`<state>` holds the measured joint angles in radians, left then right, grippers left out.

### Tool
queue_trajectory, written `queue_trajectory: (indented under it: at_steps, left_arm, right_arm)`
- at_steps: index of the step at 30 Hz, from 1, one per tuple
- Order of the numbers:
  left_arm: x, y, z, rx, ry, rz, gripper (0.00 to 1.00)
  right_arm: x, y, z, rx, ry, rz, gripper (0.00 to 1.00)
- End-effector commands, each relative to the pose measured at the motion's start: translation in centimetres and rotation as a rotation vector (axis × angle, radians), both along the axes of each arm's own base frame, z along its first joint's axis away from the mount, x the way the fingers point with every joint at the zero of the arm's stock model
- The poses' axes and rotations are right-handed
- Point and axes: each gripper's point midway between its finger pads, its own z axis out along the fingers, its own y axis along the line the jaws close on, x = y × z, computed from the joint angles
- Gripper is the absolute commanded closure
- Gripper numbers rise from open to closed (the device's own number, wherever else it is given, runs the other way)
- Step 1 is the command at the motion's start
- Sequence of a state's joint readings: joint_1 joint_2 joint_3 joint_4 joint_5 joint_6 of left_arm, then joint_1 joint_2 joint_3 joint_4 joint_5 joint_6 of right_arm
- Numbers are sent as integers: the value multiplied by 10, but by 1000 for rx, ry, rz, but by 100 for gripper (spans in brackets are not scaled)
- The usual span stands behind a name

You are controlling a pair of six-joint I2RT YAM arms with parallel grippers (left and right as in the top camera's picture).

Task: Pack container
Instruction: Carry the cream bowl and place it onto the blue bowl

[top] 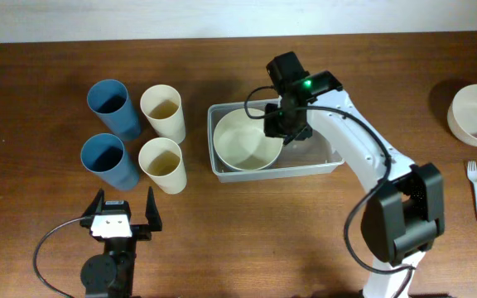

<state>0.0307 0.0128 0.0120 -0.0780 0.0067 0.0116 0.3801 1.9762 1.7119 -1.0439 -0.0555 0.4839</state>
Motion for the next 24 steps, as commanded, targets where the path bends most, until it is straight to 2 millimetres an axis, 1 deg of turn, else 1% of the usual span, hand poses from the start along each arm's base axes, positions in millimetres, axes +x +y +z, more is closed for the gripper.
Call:
queue_trajectory:
  at_steps: [1,2,3,4,6,8,10,11,14,19,21,24]
  left_arm:
    - [0,2,-2,19,3,8,0]
    - [0,2,-2,19,3,7,0]
    - [0,2,-2,19,3,8,0]
    - [0,2,-2,19,3,8,0]
    - [0,2,-2,19,3,7,0]
    - [0,2,-2,19,3,8,0]
    - [0,2,-2,19,3,8,0]
    - [0,2,-2,19,3,7,0]
    - [0,2,-2,19,3,7,0]
    - [0,2,-2,19,3,8,0]
    - [0,2,-2,19,3,7,0]
    - [0,2,-2,19,3,8,0]
  right_arm:
    - [21,-33,75,-6,-206,-68,52]
    - [27,-61,99,-12,-266,-134,47]
    - [29,-79,109,-15,-289,-174,46]
    - [31,-95,116,-20,-305,-213,45]
    - [31,-138,123,-39,-314,-320,44]
    - [29,-187,121,-56,-299,-436,43]
    - [26,-229,115,-68,-275,-546,43]
    - [22,-256,109,-68,-259,-627,43]
    - [16,-313,100,-77,-250,-764,42]
    - [6,-386,93,-92,-285,-921,29]
    - [0,-408,89,-100,-291,-969,28]
    - [-8,-434,82,-105,-290,-1032,26]
